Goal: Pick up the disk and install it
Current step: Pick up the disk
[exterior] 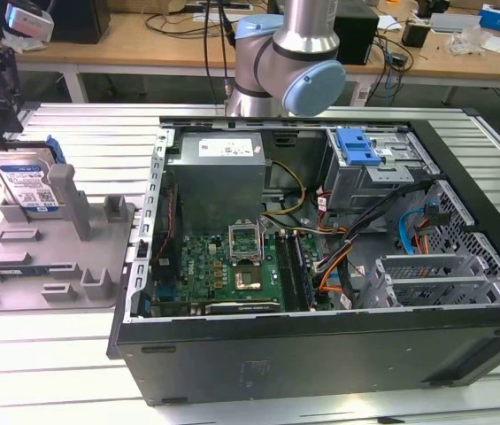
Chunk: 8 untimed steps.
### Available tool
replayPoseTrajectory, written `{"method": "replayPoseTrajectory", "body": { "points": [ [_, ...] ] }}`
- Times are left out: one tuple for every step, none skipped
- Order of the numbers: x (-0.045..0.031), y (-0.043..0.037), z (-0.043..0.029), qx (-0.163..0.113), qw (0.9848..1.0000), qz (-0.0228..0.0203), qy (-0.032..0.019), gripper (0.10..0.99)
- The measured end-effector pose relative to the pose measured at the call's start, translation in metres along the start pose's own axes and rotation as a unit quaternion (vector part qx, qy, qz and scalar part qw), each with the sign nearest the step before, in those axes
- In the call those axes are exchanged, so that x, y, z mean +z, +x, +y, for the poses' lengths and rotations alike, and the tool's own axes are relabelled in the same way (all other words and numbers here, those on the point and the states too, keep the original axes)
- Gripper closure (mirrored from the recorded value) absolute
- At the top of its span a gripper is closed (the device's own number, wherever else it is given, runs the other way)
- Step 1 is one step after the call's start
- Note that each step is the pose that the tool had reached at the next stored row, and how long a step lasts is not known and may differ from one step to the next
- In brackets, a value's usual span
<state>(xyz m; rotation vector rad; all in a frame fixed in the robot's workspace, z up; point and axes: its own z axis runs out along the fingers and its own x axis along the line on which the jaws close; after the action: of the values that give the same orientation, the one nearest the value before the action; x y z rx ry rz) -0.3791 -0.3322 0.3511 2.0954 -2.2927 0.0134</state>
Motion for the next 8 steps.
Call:
{"method": "replayPoseTrajectory", "body": {
  "points": [
    [0.0000,-0.0009,0.0000,0.000,1.0000,-0.0001,0.0000,0.604],
    [-0.0001,-0.0029,0.0002,0.000,1.0000,0.0000,0.0000,0.604],
    [-0.0002,-0.0060,0.0006,0.000,1.0000,0.0000,0.0000,0.604],
    [-0.0002,-0.0091,0.0008,0.000,1.0000,-0.0001,0.0002,0.604],
    [-0.0004,-0.0121,0.0014,0.000,1.0000,-0.0001,0.0005,0.604],
    [-0.0003,-0.0132,0.0034,0.001,1.0000,-0.0001,0.0013,0.604],
    [-0.0002,-0.0131,0.0058,0.002,1.0000,-0.0002,0.0020,0.604],
    [-0.0002,-0.0131,0.0083,0.003,1.0000,-0.0003,0.0025,0.604]
  ]
}}
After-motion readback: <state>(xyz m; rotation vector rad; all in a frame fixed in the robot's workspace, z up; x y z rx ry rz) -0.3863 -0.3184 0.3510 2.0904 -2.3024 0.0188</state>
